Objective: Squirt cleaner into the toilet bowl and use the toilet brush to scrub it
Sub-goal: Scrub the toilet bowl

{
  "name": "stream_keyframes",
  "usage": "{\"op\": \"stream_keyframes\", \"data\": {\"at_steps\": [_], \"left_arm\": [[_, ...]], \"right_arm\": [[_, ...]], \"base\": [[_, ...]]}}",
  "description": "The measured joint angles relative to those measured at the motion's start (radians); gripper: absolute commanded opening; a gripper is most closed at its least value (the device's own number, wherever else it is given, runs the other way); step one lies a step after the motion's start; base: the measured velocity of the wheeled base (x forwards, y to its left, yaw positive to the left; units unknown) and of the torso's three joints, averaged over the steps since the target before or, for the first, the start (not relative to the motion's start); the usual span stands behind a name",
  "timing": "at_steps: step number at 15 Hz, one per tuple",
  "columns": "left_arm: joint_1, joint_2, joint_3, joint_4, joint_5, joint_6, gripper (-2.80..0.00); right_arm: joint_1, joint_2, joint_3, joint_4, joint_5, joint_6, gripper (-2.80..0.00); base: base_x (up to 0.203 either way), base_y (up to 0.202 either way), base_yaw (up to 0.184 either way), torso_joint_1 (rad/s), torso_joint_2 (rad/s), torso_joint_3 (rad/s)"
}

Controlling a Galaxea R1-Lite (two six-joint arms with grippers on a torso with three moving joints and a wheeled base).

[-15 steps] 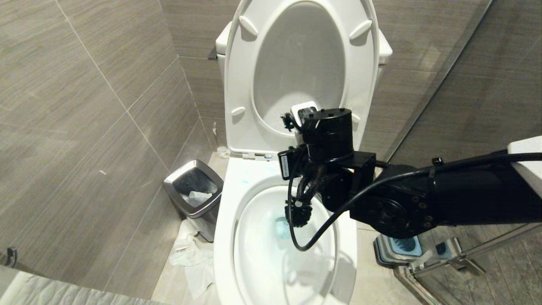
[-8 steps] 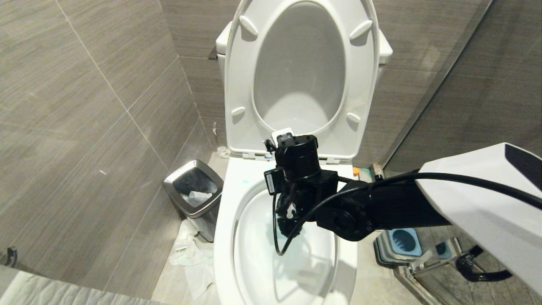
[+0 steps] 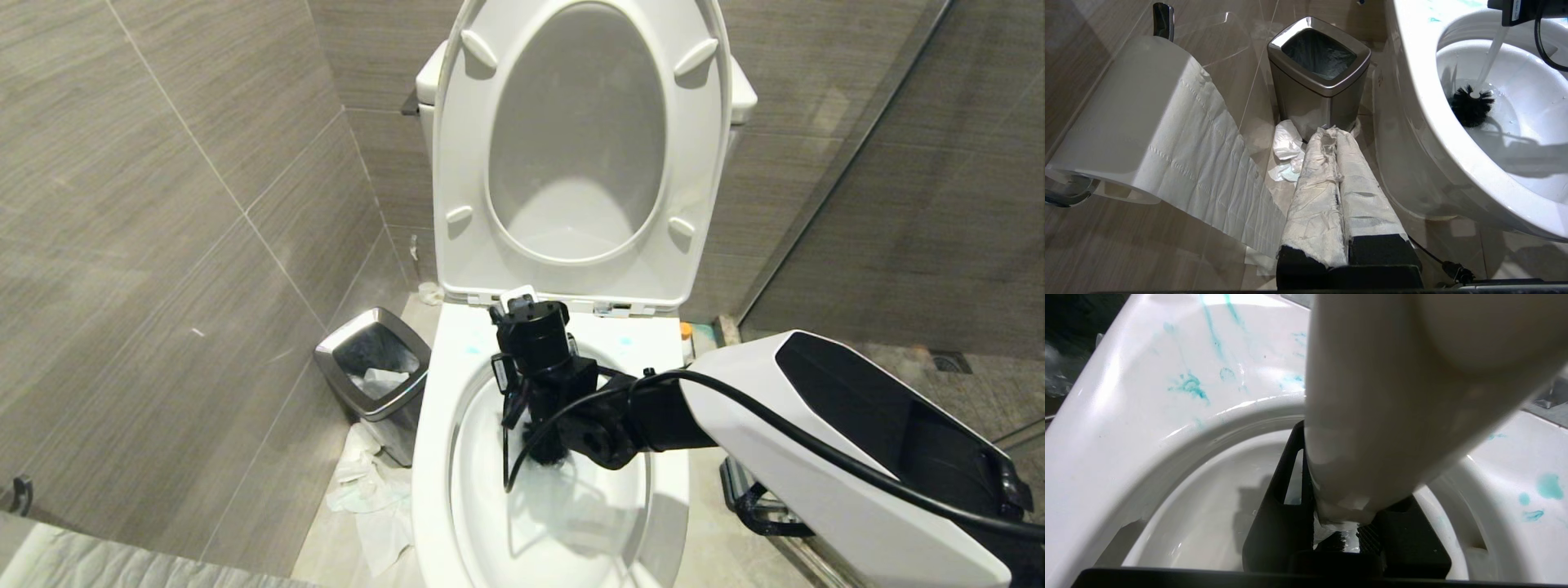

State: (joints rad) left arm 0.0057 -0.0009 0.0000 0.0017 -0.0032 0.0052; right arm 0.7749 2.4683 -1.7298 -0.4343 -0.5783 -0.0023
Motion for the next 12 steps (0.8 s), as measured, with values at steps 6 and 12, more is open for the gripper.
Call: {"op": "stream_keyframes", "data": {"at_steps": [6, 12], "left_arm": [[0.0, 0.0, 0.0, 0.0, 0.0, -0.001, -2.8], [0.0, 0.0, 0.0, 0.0, 0.0, -0.001, -2.8]], "right_arm": [[0.006, -0.15, 0.0, 0.025, 0.024, -0.021, -2.8], [0.006, -0.147, 0.008, 0.026, 0.026, -0.017, -2.8]], "base": [[0.0, 0.0, 0.0, 0.0, 0.0, 0.0], [0.0, 0.0, 0.0, 0.0, 0.0, 0.0]]}}
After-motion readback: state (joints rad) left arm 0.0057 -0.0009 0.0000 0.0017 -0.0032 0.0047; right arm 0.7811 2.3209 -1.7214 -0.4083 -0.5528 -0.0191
